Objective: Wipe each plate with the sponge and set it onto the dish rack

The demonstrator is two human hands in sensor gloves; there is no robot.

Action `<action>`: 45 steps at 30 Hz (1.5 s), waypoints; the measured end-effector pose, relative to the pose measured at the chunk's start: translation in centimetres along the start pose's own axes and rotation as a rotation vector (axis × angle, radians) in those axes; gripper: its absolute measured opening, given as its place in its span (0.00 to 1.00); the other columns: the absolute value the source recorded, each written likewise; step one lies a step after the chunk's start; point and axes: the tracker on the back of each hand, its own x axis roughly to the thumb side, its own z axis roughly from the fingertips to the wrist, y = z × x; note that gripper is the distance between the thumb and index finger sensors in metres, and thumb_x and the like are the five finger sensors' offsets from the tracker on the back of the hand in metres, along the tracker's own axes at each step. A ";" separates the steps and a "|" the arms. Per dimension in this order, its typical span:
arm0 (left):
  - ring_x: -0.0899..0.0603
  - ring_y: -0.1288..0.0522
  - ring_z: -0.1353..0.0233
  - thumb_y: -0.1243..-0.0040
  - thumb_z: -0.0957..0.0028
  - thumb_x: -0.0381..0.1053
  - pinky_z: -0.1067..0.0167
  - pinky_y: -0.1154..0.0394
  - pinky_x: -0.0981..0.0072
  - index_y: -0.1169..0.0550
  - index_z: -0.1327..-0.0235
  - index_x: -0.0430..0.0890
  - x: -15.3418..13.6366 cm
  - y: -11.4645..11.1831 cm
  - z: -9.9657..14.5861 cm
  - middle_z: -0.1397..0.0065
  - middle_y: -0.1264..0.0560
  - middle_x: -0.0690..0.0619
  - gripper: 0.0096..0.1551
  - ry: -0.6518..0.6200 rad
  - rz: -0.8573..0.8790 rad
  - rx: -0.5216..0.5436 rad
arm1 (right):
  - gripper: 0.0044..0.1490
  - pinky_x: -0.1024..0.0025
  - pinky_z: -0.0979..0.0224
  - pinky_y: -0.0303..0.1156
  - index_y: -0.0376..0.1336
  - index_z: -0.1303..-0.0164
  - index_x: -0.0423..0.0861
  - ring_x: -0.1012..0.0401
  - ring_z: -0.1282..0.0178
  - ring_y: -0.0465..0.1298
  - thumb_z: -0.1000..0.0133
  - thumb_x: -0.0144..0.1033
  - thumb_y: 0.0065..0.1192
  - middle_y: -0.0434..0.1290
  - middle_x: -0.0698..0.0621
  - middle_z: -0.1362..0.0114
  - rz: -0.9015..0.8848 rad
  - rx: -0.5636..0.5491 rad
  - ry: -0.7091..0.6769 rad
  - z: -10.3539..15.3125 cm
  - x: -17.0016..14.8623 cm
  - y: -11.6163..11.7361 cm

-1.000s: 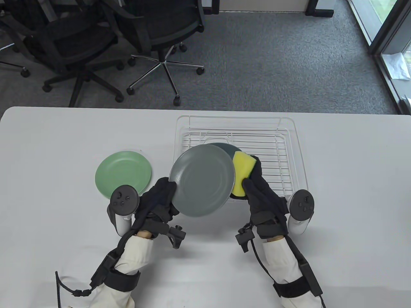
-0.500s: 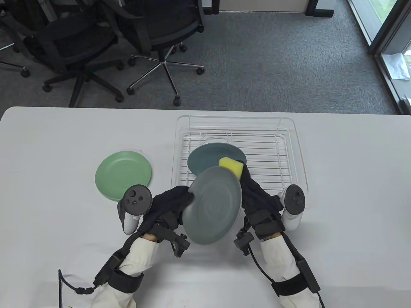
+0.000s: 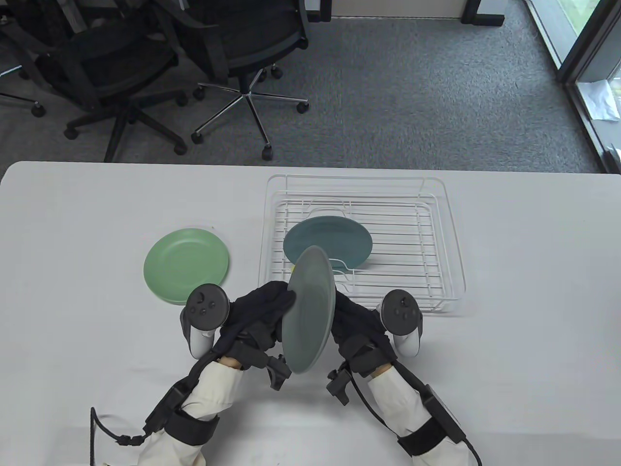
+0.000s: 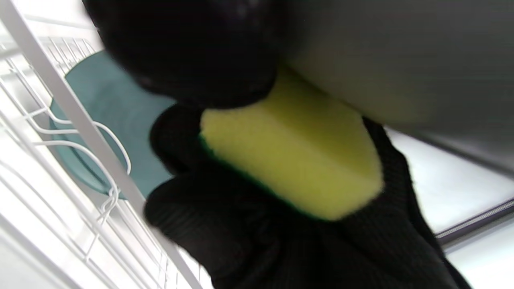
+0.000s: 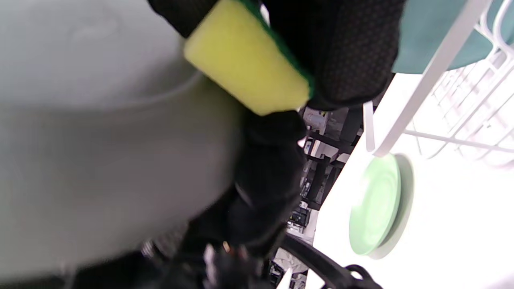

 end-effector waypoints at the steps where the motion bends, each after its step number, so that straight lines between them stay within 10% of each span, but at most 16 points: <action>1: 0.49 0.15 0.78 0.43 0.43 0.45 0.91 0.20 0.86 0.16 0.51 0.28 -0.1 0.2 0.0 0.69 0.13 0.44 0.24 0.003 0.008 0.018 | 0.42 0.55 0.38 0.77 0.38 0.15 0.31 0.39 0.38 0.75 0.32 0.35 0.46 0.68 0.24 0.29 0.022 0.001 -0.003 0.1 0.2 0.4; 11: 0.51 0.14 0.75 0.45 0.40 0.45 0.88 0.19 0.89 0.18 0.49 0.26 -1.1 3.0 0.0 0.66 0.13 0.45 0.23 0.028 0.044 0.172 | 0.43 0.62 0.39 0.81 0.34 0.19 0.21 0.41 0.40 0.78 0.29 0.34 0.41 0.67 0.22 0.31 -0.147 0.134 0.018 0.5 1.0 2.6; 22: 0.52 0.14 0.76 0.44 0.40 0.45 0.88 0.19 0.90 0.18 0.50 0.25 -2.4 4.5 -0.1 0.66 0.13 0.45 0.24 0.065 -0.013 0.245 | 0.47 0.66 0.43 0.82 0.37 0.18 0.22 0.43 0.45 0.80 0.28 0.42 0.44 0.68 0.21 0.34 0.049 -0.043 -0.053 1.9 5.3 0.3; 34: 0.51 0.15 0.77 0.43 0.41 0.44 0.90 0.19 0.89 0.17 0.52 0.25 -2.4 1.4 -0.5 0.67 0.13 0.45 0.24 0.043 -0.121 0.111 | 0.38 0.55 0.36 0.76 0.40 0.13 0.43 0.39 0.37 0.73 0.29 0.42 0.46 0.63 0.25 0.25 0.126 -0.314 -0.115 2.4 5.4 -5.3; 45: 0.50 0.14 0.76 0.43 0.41 0.45 0.89 0.19 0.88 0.17 0.51 0.26 -1.1 -1.0 -0.2 0.67 0.13 0.45 0.23 -0.020 -0.139 0.016 | 0.37 0.52 0.32 0.74 0.38 0.12 0.44 0.38 0.31 0.70 0.27 0.40 0.42 0.60 0.26 0.22 -0.190 -0.178 -0.032 0.8 1.4 -5.4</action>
